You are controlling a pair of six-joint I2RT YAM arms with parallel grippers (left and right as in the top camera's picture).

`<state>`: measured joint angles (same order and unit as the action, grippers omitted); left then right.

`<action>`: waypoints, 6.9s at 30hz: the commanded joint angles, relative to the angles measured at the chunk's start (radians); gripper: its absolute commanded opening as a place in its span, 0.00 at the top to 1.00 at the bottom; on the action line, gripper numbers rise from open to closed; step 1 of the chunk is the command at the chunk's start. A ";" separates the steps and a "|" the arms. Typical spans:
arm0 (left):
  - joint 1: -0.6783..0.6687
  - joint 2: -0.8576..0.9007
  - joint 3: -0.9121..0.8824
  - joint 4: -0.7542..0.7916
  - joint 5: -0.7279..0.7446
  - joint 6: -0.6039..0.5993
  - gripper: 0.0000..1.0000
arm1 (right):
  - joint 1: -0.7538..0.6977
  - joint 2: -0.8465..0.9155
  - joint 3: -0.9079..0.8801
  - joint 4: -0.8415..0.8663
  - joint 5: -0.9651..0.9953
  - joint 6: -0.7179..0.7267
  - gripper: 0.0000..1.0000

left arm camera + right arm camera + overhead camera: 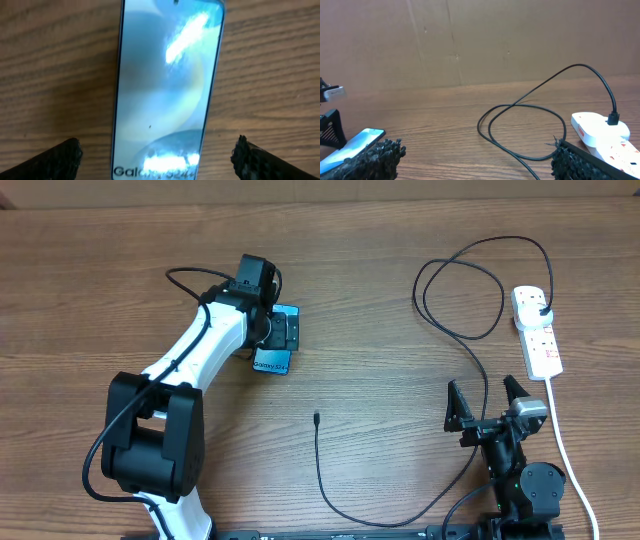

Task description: Plug charger to phone and switch on socket

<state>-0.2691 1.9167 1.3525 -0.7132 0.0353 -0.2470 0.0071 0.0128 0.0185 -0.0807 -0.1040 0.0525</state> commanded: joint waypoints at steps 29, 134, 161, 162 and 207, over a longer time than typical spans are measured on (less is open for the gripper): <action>-0.010 0.010 -0.011 0.042 -0.017 -0.016 0.00 | 0.003 -0.010 -0.011 0.003 0.005 0.005 0.00; -0.080 0.156 -0.011 -0.303 -0.021 -0.207 0.24 | 0.004 -0.010 -0.011 0.004 0.005 0.005 0.00; -0.083 0.156 -0.033 -0.205 -0.068 -0.203 0.17 | 0.004 -0.010 -0.011 0.004 0.005 0.005 0.00; -0.083 0.156 -0.040 -0.203 -0.068 -0.203 0.16 | 0.004 -0.010 -0.011 0.004 0.005 0.005 0.00; -0.085 0.156 -0.069 -0.161 0.044 -0.213 0.03 | 0.004 -0.010 -0.011 0.004 0.005 0.005 0.00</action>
<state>-0.3473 2.0079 1.3174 -0.8742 -0.0044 -0.4576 0.0071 0.0128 0.0185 -0.0803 -0.1043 0.0525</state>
